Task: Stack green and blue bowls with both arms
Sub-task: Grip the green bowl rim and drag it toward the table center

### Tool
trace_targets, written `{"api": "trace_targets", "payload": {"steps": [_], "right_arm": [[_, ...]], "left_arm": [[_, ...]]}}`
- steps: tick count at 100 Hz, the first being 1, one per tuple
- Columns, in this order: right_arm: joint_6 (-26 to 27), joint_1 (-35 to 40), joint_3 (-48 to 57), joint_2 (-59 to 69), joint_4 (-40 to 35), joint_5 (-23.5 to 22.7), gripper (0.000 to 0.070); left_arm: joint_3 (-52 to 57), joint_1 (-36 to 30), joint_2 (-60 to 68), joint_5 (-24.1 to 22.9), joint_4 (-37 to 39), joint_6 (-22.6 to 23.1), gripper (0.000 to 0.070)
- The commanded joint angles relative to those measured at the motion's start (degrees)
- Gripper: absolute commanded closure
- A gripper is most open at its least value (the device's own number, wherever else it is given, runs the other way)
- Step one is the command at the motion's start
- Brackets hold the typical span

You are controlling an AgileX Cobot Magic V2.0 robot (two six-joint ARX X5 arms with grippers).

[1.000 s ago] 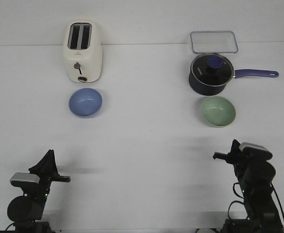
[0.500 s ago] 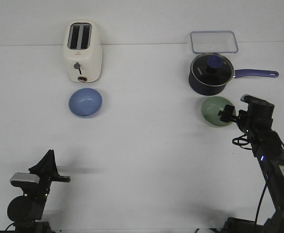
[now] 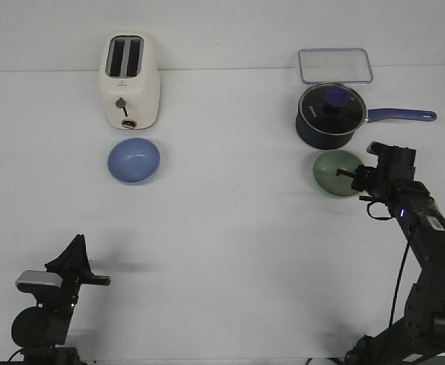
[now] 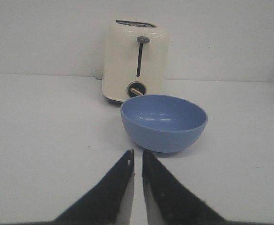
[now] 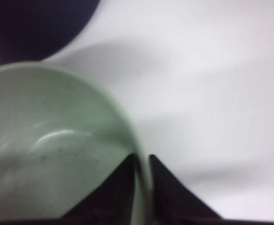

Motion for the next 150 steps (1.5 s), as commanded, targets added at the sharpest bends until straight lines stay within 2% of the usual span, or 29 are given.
{"api": "trace_targets", "payload": {"steps": [1, 26, 46, 66, 84, 95, 114, 125, 135, 140, 150], "right_arm": [[-0.79, -0.11, 1.73, -1.16, -0.28, -1.14, 0.07], [-0.72, 1.38, 1.81, -13.14, -3.67, -7.63, 0.07], [-2.32, 7.96, -1.49, -23.34, -7.41, -11.52, 0.07], [0.68, 19.76, -11.5, -30.34, -6.64, -10.58, 0.07], [4.0, 30.16, -18.43, -30.69, -3.13, -7.58, 0.07], [6.34, 35.06, -21.24, -29.57, 0.48, -7.37, 0.07], [6.93, 39.91, -22.05, -25.66, 0.98, -4.66, 0.07], [6.73, 40.81, -22.05, -22.86, 1.4, -4.61, 0.07], [6.34, 40.94, -22.05, -21.35, 1.46, -4.7, 0.0699], [6.27, 40.94, -22.05, -21.09, 1.42, -4.68, 0.0652], [6.29, 40.92, -22.03, -21.16, 1.4, -4.72, 0.0455]], "left_arm": [[-1.14, 0.02, -0.11, 0.17, 0.68, 0.02, 0.0685], [-1.14, 0.02, -0.11, 0.17, 0.68, 0.04, 0.0685], [-1.14, 0.02, -0.11, 0.17, 0.68, 0.04, 0.0685], [-1.14, 0.02, -0.11, 0.17, 0.68, 0.04, 0.0685], [-1.16, 0.02, -0.11, 0.17, 0.68, 0.04, 0.0685], [-1.14, 0.02, -0.11, 0.17, 0.74, 0.02, 0.0685], [-1.14, 0.02, -0.11, 0.17, 0.7, -0.42, 0.0685], [-1.14, 0.02, -0.11, 0.17, 0.68, -0.46, 0.0685], [-1.14, 0.02, -0.11, 0.17, 0.72, -2.89, 0.0686], [-1.14, 0.02, -0.11, 0.17, 0.72, -5.18, 0.0686], [-1.14, 0.02, -0.11, 0.17, 0.74, -9.53, 0.0688]]}}
